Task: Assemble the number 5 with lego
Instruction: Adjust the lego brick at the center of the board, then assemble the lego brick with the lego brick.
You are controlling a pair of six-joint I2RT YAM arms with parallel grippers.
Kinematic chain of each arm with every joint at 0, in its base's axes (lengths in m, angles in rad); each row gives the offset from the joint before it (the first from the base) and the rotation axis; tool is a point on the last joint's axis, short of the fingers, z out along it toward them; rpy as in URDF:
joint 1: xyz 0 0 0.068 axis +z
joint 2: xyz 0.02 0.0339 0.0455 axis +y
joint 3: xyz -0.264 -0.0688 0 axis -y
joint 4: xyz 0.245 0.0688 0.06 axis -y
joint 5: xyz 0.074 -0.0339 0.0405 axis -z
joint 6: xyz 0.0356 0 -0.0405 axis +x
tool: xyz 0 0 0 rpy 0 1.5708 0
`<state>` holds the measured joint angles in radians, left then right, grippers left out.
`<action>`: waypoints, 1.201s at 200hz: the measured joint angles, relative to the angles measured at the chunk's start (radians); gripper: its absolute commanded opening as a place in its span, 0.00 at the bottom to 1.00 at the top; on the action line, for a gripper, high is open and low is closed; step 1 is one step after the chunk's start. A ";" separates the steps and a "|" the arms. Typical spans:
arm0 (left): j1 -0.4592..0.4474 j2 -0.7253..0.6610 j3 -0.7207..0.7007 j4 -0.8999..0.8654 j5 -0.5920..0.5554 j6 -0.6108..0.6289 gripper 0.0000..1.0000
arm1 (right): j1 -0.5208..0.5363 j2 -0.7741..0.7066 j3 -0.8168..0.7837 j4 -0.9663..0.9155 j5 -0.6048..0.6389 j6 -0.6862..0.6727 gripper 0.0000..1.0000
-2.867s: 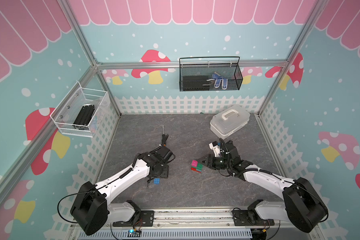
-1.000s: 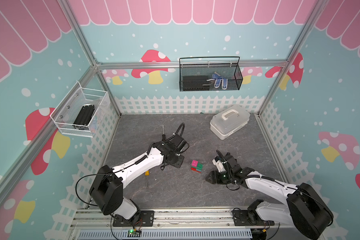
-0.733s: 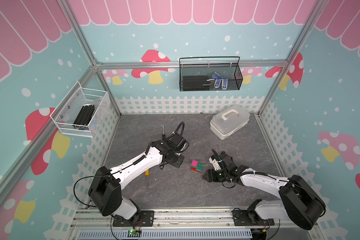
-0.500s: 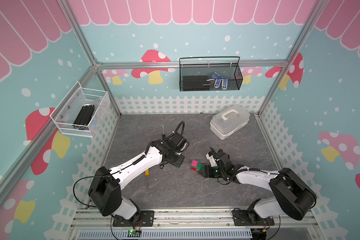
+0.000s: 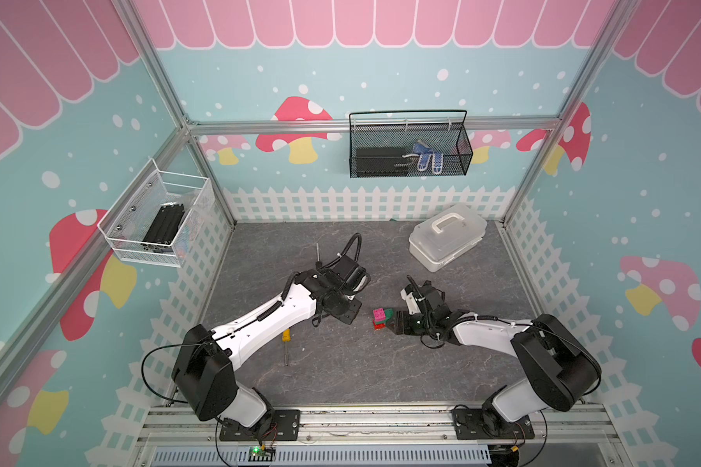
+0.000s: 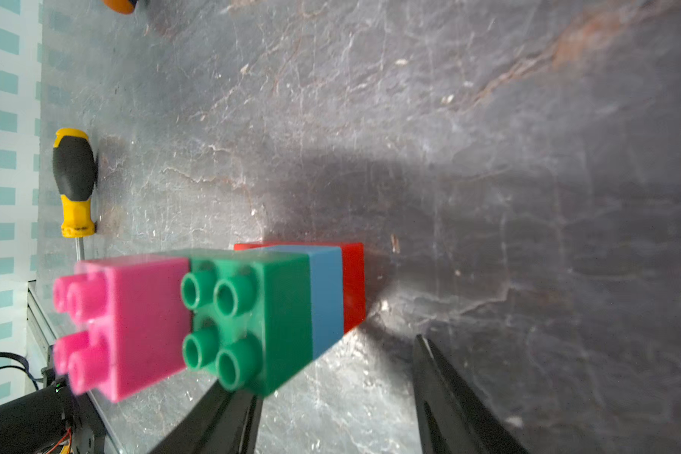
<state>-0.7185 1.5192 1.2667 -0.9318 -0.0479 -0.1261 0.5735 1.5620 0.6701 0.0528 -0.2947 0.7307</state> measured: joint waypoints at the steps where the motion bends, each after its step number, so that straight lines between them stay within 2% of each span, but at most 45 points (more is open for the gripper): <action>1: 0.000 0.000 0.001 0.000 0.000 0.000 0.21 | 0.000 0.002 0.002 -0.001 0.000 -0.001 0.62; 29: -0.013 0.008 0.035 -0.009 0.007 0.020 0.20 | -0.010 0.021 0.036 -0.045 -0.025 -0.050 0.62; 62: -0.034 0.068 0.132 -0.044 0.011 0.042 0.20 | -0.027 -0.035 0.018 -0.124 -0.091 -0.088 0.63; 95: -0.075 0.155 0.227 -0.078 0.006 0.071 0.20 | -0.139 -0.061 0.028 -0.192 -0.212 -0.147 0.63; 121: -0.108 0.219 0.286 -0.097 0.011 0.103 0.19 | -0.227 0.006 0.124 -0.297 -0.314 -0.230 0.63; 150: -0.124 0.296 0.367 -0.121 0.015 0.132 0.18 | -0.280 0.090 0.235 -0.354 -0.418 -0.307 0.62; 195: -0.148 0.410 0.497 -0.149 0.006 0.153 0.18 | -0.333 0.215 0.356 -0.447 -0.544 -0.406 0.62; 240: -0.157 0.461 0.528 -0.169 -0.006 0.158 0.17 | -0.344 0.259 0.416 -0.507 -0.608 -0.458 0.62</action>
<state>-0.8757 1.9800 1.7943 -1.1004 -0.0540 0.0322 0.2298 1.8210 1.0863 -0.4541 -0.9024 0.2729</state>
